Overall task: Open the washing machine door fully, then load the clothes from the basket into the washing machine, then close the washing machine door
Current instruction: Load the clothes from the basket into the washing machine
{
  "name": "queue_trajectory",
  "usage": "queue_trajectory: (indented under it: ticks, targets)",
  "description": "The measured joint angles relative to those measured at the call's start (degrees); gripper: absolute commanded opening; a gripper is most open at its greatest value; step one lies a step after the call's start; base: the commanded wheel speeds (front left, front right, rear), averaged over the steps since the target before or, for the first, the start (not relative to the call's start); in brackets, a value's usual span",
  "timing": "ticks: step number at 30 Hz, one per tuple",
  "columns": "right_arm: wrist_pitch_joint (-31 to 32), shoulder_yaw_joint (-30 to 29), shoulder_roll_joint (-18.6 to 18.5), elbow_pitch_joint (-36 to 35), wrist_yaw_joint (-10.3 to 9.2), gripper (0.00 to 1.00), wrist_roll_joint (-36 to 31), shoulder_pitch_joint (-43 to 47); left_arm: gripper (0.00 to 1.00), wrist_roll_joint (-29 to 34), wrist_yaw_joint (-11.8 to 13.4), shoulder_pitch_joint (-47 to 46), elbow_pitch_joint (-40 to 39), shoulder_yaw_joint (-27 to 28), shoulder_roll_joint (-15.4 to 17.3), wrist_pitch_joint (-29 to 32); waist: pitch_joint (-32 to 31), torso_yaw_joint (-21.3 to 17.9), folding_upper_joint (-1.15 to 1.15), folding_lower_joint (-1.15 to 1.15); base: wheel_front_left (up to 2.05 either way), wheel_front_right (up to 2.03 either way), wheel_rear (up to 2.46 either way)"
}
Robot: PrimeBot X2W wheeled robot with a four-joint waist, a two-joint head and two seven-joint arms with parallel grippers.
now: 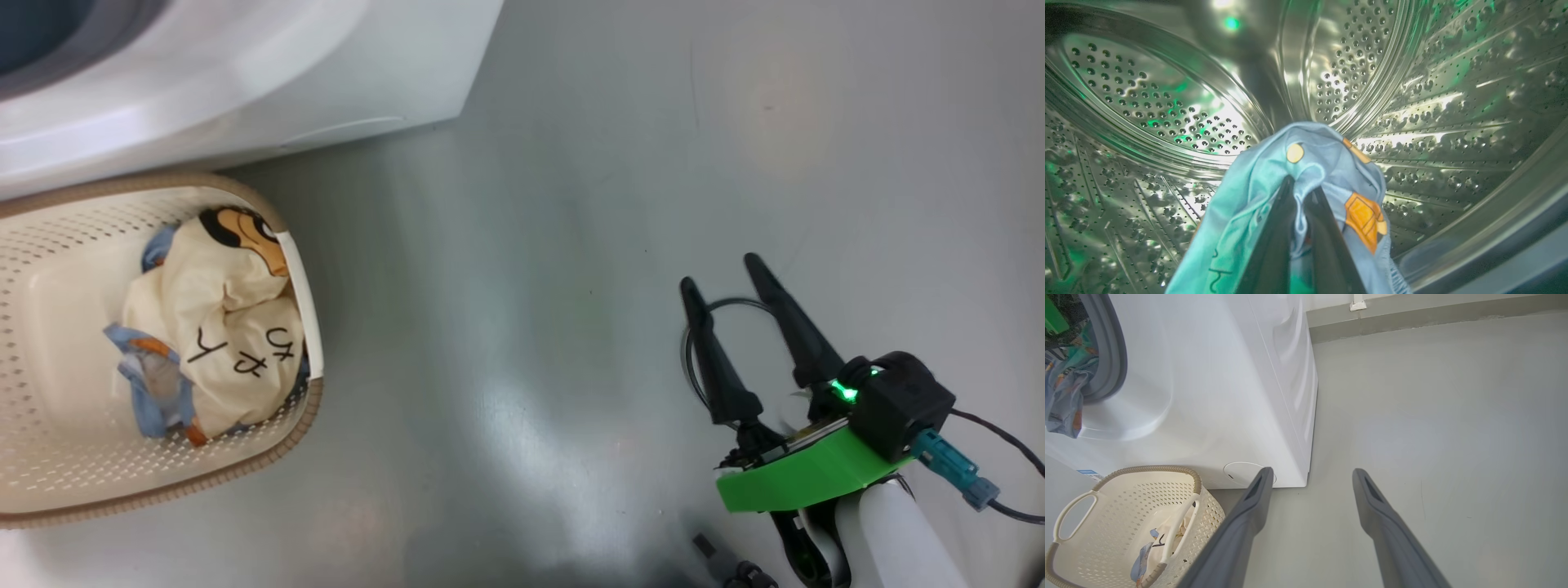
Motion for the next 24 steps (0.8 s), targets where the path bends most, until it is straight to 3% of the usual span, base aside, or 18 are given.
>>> queue_trajectory:
  ticks: [12,18,24]
  targets:
    - [0.0,1.1,0.0,0.0,0.00,1.00,0.8,0.0,0.00,0.7,0.2,-6.3,3.2,-0.7,3.8,-2.0,4.2,-1.1,0.00,0.00,0.00,0.00,0.00]
    - [0.0,2.5,0.0,-0.5,0.00,1.00,1.2,-1.2,0.00,2.9,1.6,-6.9,-8.3,1.4,5.9,-2.5,6.0,-2.1,0.00,0.00,0.00,0.00,0.00]
    - [0.0,3.0,0.0,-0.3,0.00,1.00,1.4,-1.3,0.00,4.8,1.8,-5.4,-15.1,3.5,5.9,-2.5,6.9,-2.7,0.00,0.00,0.00,0.00,0.00]
